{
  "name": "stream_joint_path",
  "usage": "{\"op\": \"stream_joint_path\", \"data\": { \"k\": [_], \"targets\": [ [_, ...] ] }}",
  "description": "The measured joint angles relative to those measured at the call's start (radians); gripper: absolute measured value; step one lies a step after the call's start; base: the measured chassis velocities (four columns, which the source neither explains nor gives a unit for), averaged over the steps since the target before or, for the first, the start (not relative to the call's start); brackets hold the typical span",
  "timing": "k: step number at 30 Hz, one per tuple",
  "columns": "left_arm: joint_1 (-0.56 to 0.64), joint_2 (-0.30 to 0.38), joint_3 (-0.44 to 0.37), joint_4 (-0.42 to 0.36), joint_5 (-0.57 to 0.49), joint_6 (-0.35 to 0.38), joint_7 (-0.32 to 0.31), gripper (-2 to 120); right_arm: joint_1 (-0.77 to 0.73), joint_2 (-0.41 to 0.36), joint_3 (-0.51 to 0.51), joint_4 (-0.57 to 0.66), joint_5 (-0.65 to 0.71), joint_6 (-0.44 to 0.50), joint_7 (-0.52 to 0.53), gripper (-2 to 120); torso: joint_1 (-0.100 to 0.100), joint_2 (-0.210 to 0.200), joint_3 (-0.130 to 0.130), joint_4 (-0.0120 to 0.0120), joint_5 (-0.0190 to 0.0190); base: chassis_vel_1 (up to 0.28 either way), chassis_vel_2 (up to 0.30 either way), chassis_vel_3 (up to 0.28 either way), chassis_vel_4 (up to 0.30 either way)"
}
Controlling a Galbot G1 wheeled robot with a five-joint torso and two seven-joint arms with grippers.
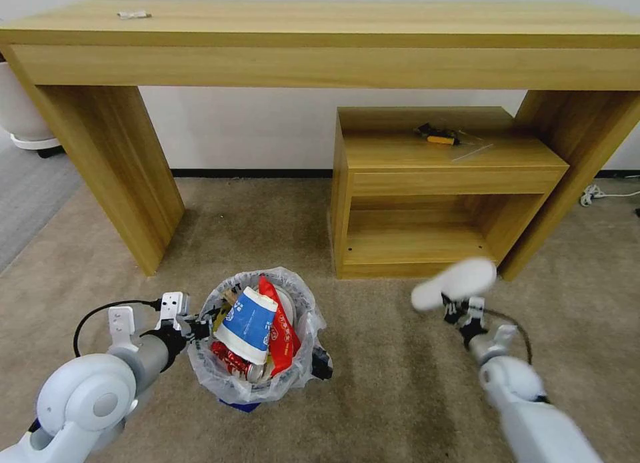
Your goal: Pick up the trash bin and place the garbage on the floor into it.
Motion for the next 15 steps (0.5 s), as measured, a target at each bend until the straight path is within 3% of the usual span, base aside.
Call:
{"op": "stream_joint_path", "data": {
  "k": [3,5,10,15],
  "targets": [
    [-0.006,0.009,0.004,0.006,-0.003,0.0,-0.008,1,-0.012,-0.059,0.0,0.102,0.009,-0.026,-0.078,0,0.0,0.0,0.0,0.0001,-0.0009,0.0,0.0,0.0,0.0],
    [-0.012,0.02,0.01,0.015,-0.003,0.0,-0.012,1,-0.015,-0.123,-0.025,0.239,0.056,-0.07,-0.137,0,0.0,0.0,0.0,0.0003,-0.0003,0.0,0.0,0.0,0.0],
    [-0.023,0.024,0.025,0.024,-0.003,0.0,-0.028,1,0.029,-0.183,-0.111,0.38,0.141,-0.133,-0.15,0,0.0,0.0,0.0,0.0002,-0.0005,0.0,0.0,0.0,0.0],
    [-0.044,0.048,0.052,0.024,-0.018,0.0,-0.05,1,0.139,-0.2,-0.231,0.428,0.222,-0.17,-0.149,0,0.0,0.0,0.0,0.0005,-0.0003,0.0,0.0,0.0,0.0]
  ]
}}
